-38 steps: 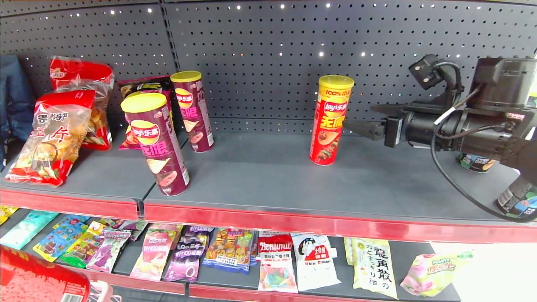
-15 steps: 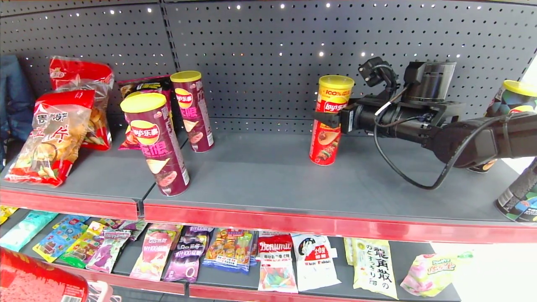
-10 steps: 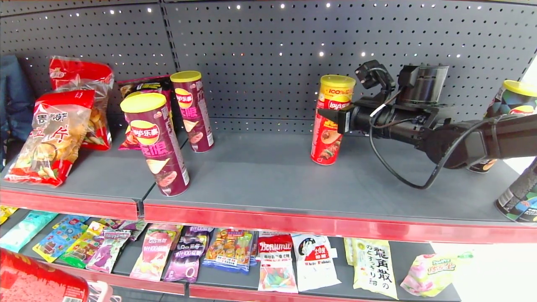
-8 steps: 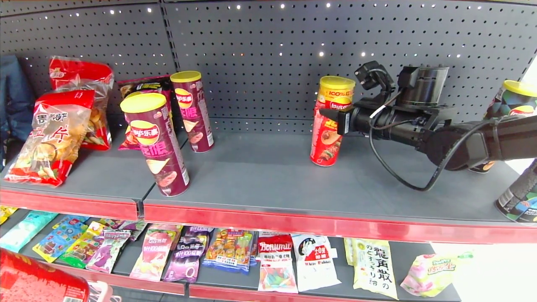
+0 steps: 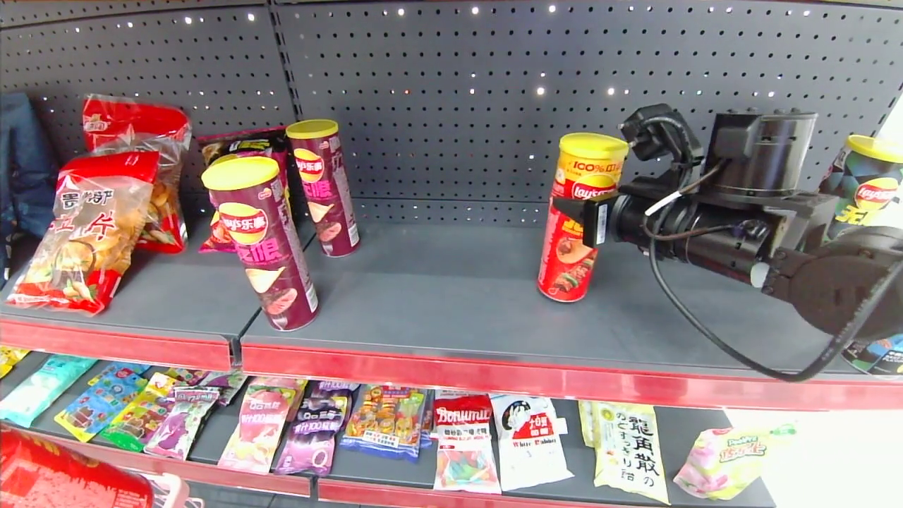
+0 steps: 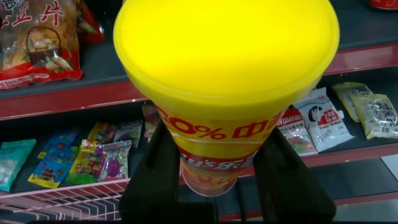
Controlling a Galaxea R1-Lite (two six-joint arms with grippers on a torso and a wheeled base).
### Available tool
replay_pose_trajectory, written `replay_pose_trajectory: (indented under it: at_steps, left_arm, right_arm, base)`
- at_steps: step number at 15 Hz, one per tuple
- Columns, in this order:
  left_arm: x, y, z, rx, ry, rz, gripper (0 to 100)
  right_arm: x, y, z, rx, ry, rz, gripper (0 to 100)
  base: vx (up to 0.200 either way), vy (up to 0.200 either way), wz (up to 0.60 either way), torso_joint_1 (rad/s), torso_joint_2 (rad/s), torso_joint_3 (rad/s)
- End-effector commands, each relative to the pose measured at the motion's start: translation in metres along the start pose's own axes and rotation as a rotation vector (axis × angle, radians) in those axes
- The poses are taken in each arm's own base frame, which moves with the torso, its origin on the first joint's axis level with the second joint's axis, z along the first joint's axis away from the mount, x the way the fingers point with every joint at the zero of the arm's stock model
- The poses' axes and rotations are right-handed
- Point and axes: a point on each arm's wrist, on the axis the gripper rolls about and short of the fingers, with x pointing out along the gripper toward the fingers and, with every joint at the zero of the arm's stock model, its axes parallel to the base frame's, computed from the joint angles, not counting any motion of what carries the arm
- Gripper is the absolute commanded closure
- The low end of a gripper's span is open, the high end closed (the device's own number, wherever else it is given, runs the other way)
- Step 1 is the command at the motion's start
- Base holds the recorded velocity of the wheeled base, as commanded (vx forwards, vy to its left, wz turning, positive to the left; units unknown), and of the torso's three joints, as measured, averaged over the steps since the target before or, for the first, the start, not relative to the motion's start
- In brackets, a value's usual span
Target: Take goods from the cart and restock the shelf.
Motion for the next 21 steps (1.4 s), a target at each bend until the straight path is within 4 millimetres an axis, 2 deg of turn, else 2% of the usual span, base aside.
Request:
replay_pose_trajectory:
  at_steps: [1, 3, 5, 7, 15, 21]
  left_arm:
    - [-0.001, 0.000, -0.001, 0.000, -0.003, 0.000, 100]
    - [-0.001, 0.000, -0.001, 0.000, -0.002, -0.002, 100]
    - [-0.001, 0.000, -0.001, 0.000, -0.003, -0.002, 100]
    - [-0.001, 0.000, -0.001, 0.000, -0.003, -0.002, 100]
    - [-0.001, 0.000, -0.001, 0.000, -0.005, -0.001, 100]
    - [-0.001, 0.000, -0.001, 0.000, -0.005, -0.001, 100]
  right_arm:
    - [-0.022, 0.010, 0.015, 0.020, -0.053, 0.001, 100]
    - [-0.030, 0.027, 0.014, 0.041, -0.045, -0.032, 100]
    - [-0.043, 0.043, 0.001, 0.034, -0.006, 0.018, 100]
    - [-0.045, 0.050, -0.008, 0.026, -0.006, 0.041, 100]
    - [-0.049, 0.050, -0.023, -0.016, 0.021, 0.037, 100]
    - [-0.054, 0.049, -0.022, -0.018, 0.016, 0.039, 100]
  base:
    - [0.000, 0.000, 0.00, 0.000, 0.00, 0.000]
    - [0.000, 0.000, 0.00, 0.000, 0.00, 0.000]
    - [0.000, 0.000, 0.00, 0.000, 0.00, 0.000]
    - [0.000, 0.000, 0.00, 0.000, 0.00, 0.000]
    - [0.000, 0.000, 0.00, 0.000, 0.00, 0.000]
    - [0.000, 0.000, 0.00, 0.000, 0.00, 0.000]
